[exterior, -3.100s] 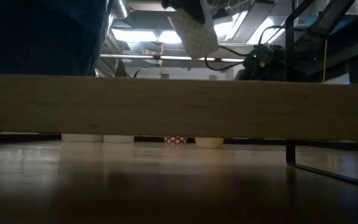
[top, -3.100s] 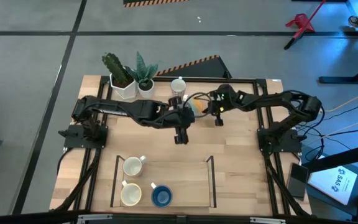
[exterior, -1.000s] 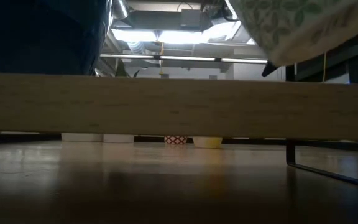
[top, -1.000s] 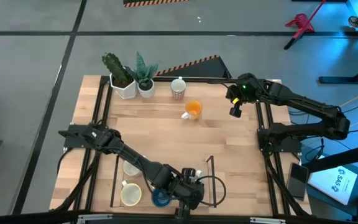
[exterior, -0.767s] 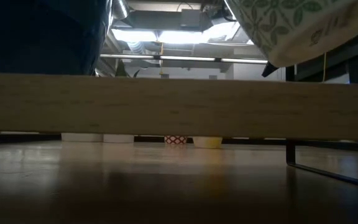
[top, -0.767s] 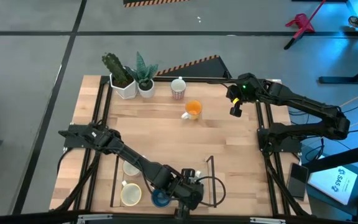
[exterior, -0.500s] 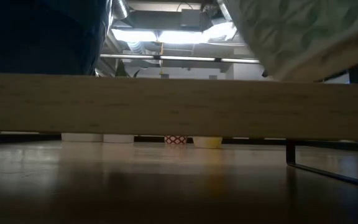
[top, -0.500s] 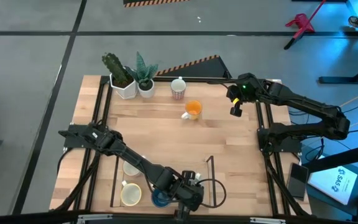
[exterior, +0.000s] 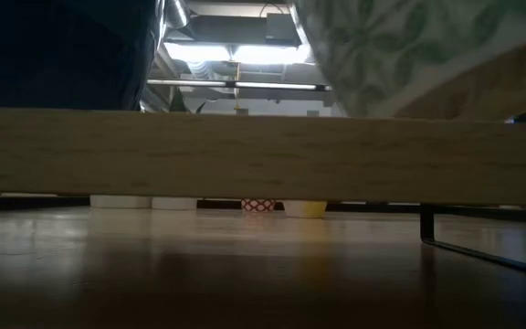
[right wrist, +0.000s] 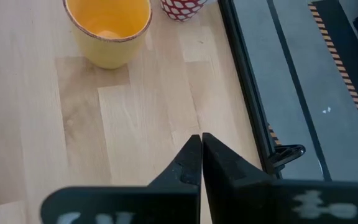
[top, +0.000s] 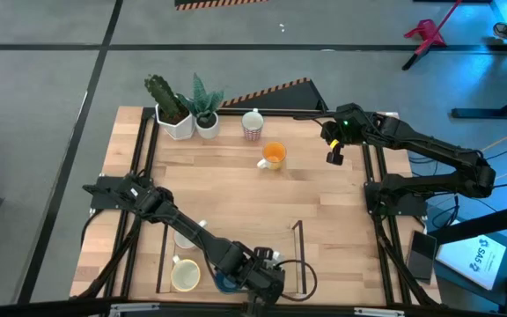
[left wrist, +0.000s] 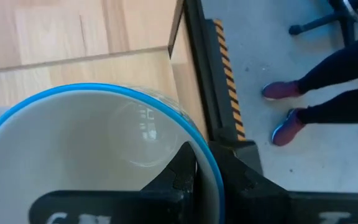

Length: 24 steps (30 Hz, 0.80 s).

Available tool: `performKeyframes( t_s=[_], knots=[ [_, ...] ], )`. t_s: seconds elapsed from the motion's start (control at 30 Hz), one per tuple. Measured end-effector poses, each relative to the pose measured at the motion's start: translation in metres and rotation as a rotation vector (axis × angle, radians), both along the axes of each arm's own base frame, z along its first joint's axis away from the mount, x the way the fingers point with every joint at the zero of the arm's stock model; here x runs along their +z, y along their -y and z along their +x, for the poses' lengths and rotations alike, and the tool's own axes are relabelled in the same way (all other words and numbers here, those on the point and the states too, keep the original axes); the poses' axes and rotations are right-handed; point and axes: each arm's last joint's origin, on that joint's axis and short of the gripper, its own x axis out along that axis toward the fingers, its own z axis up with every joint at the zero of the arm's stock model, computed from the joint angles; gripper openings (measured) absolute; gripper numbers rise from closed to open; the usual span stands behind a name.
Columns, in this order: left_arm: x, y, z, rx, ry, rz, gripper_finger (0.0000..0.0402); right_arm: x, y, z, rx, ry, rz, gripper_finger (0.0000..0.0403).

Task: Place coffee mugs
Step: Put the green patterned mug on the shelf

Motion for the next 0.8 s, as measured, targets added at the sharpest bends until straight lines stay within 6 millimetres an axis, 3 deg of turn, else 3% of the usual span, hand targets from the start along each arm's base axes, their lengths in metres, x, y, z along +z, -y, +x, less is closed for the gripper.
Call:
performKeyframes(
  t_s=[0.8],
  knots=[
    [-0.0013, -0.0034, -0.001, -0.005, -0.031, 0.009, 0.0018, 0.0001, 0.0004, -0.0002, 0.027, -0.024, -0.035, 0.0]
  ],
)
